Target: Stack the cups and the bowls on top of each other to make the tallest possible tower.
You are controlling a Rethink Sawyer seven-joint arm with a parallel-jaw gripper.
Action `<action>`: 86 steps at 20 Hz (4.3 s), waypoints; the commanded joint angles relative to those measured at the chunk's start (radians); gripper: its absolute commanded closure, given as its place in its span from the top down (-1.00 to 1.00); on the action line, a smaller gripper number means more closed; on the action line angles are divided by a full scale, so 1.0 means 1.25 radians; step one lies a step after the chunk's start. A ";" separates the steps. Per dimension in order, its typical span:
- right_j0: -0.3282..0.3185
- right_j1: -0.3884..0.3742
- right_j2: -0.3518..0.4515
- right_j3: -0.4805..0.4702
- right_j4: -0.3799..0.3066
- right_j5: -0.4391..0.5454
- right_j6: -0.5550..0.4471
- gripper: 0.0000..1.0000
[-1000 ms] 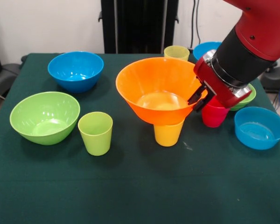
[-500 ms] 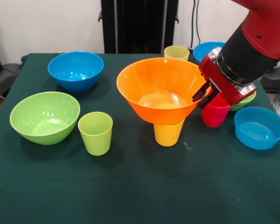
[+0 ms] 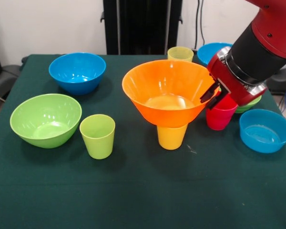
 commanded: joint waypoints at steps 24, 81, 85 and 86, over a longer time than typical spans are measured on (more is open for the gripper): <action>0.019 -0.009 0.120 0.034 -0.060 0.059 -0.019 -1.00; -0.003 -0.011 0.118 0.054 -0.124 -0.011 -0.002 1.00; -0.005 -0.019 0.117 0.057 -0.124 0.000 -0.009 1.00; -0.006 -0.021 0.117 0.058 -0.125 0.002 -0.013 1.00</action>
